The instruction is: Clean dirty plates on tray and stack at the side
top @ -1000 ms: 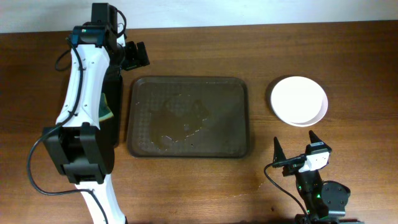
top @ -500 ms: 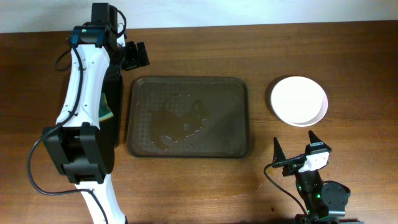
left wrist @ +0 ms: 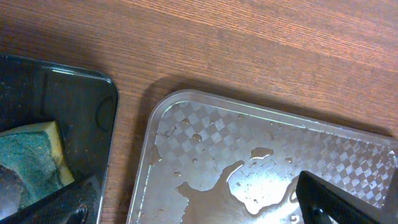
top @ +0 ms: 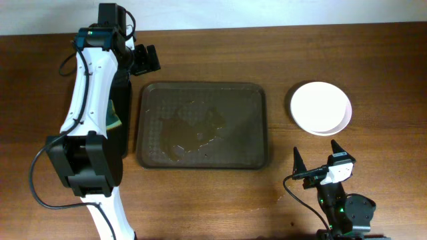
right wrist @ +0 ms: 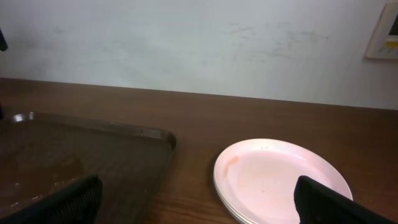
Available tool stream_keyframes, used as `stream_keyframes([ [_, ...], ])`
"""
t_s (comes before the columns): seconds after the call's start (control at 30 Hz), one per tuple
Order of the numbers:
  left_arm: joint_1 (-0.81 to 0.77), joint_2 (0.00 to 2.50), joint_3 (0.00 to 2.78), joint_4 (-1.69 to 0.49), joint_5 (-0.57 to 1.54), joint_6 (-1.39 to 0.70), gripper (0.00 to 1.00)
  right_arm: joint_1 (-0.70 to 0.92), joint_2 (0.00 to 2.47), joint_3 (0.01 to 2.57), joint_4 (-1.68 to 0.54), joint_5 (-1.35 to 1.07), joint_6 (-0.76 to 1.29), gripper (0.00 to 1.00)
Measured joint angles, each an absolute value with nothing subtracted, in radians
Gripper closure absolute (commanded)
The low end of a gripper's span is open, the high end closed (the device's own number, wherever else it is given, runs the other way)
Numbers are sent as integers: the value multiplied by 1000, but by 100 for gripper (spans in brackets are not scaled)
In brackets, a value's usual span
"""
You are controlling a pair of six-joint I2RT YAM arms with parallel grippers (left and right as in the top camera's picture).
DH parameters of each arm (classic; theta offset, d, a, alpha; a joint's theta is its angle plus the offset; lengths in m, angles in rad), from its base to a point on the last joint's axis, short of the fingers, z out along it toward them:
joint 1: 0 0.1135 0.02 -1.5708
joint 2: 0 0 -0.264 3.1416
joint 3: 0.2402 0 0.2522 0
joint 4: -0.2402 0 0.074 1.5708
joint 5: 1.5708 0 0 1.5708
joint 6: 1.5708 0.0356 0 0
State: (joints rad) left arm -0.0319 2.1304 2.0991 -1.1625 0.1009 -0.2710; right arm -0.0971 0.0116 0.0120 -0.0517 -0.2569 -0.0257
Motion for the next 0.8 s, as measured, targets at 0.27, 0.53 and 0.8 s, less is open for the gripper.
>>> stream_keyframes([
  [0.27, -32, 2130, 2099, -1163, 101, -271, 1, -97, 12, 12, -52, -257, -26, 2],
  [0.53, -32, 2040, 2096, -1163, 101, -271, 1, -97, 12, 12, -52, -257, -27, 2],
  [0.8, -67, 1871, 2096, -1163, 101, -274, 1, -97, 12, 12, -52, -257, -27, 1],
])
